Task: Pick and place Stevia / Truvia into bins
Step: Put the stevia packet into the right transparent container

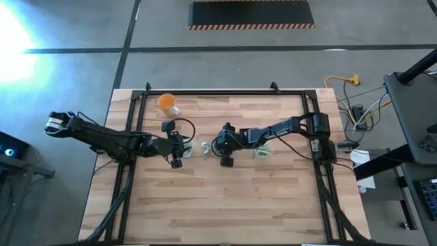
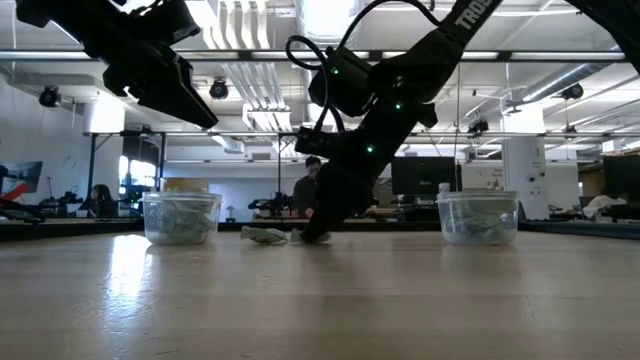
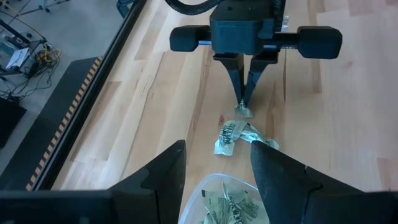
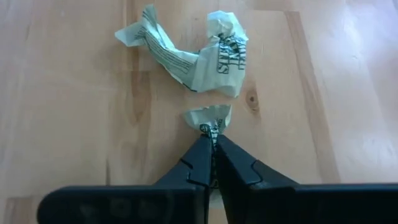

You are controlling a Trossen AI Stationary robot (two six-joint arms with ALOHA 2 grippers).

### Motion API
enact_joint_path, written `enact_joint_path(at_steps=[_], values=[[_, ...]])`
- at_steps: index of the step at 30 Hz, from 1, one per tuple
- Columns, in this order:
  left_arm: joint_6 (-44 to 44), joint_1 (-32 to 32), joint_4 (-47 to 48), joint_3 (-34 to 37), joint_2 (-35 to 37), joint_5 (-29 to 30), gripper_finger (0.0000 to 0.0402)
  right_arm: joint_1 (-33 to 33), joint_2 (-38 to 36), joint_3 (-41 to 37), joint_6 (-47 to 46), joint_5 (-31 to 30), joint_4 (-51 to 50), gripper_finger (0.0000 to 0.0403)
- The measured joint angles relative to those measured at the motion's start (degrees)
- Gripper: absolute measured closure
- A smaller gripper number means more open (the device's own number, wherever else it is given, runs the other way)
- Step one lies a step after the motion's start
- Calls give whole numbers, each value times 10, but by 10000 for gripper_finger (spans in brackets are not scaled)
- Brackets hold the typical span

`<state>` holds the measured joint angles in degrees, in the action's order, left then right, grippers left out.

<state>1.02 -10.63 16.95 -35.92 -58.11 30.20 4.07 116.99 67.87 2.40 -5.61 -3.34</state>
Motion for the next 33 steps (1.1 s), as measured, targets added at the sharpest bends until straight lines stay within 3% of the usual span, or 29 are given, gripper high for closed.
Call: enact_joint_path(at_steps=[8, 16, 24, 33], values=[[0, 0, 0, 0, 0, 0, 237, 0, -24, -1, 4, -6, -28, 390], [1, 0, -2, 5, 0, 0, 237, -2, -98, -30, -3, -21, -49, 390], [1, 0, -6, 7, 0, 0, 237, -4, -203, -108, -24, -51, -65, 390], [0, 0, -8, 10, 0, 0, 237, -5, -362, -216, -131, -51, -192, 390]])
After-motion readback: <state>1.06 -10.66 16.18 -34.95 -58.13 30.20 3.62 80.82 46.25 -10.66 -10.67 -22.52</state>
